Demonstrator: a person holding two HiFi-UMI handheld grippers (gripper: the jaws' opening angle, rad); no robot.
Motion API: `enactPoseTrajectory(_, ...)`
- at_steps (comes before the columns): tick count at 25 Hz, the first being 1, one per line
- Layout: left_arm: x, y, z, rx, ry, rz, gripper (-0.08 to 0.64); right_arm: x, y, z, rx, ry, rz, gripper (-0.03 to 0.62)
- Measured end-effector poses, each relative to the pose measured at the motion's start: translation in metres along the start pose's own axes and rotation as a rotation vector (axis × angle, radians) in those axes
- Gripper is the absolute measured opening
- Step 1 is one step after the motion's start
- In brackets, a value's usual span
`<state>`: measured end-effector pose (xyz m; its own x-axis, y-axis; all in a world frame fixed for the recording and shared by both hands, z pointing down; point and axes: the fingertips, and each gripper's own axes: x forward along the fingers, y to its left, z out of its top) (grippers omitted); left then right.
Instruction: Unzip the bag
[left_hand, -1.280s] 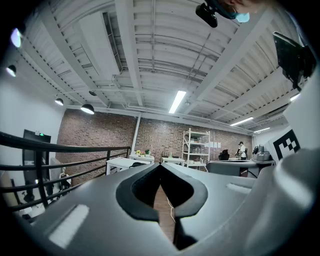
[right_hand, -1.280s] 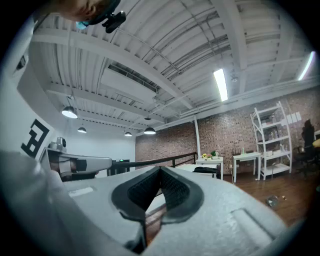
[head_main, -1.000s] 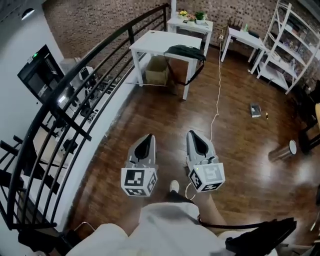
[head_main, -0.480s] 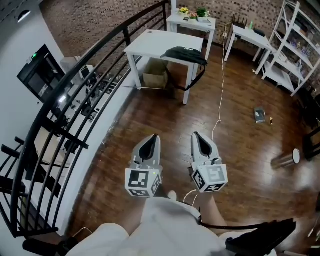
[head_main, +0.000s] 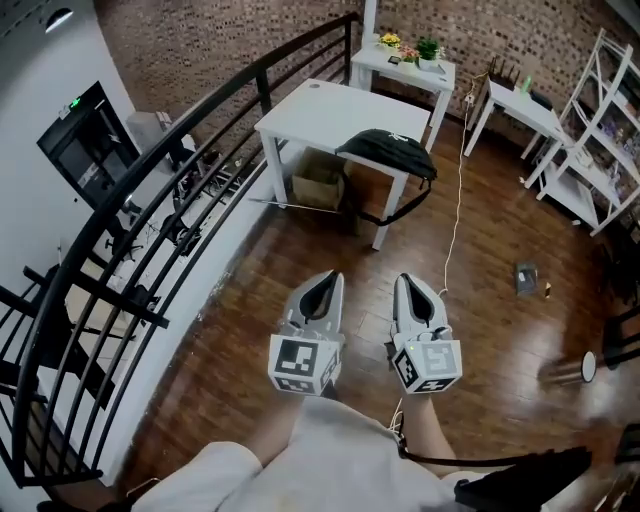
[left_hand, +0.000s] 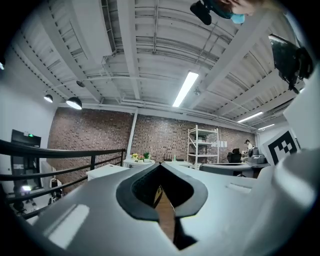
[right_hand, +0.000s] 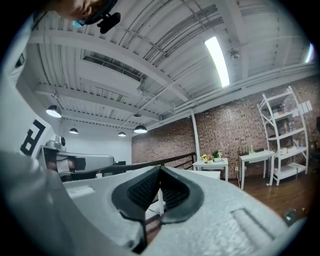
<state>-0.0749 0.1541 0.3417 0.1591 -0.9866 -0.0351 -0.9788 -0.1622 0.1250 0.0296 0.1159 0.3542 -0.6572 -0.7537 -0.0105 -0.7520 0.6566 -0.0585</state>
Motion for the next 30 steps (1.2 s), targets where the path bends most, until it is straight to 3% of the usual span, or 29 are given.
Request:
enactPoseTrajectory(6,0.094,0.052,0.016,0.006,-0.029,-0.013,0.017,0.104,-0.033,0.015,-0.034,-0.024,0.018,-0.009)
enactPoseTrajectory(13,0.181,0.080,0.010,-0.006,0.011,-0.014,0.017,0.169,-0.088,0.012,-0.021,0.005,-0.004,-0.009)
enactPoseTrajectory(19,0.275,0.078,-0.015,-0.003,0.045,-0.016,0.017,0.223,-0.176,-0.002,0.001,0.008,-0.040,-0.009)
enactPoseTrajectory(24,0.375,0.060,-0.036,0.017,0.071,-0.006,0.017,0.267,-0.276,-0.010,0.009,0.022,-0.051,-0.009)
enactPoseTrajectory(30,0.505,0.044,-0.057,0.048,0.127,-0.049,0.017,0.329,-0.393,-0.028,0.048,0.076,-0.100,-0.009)
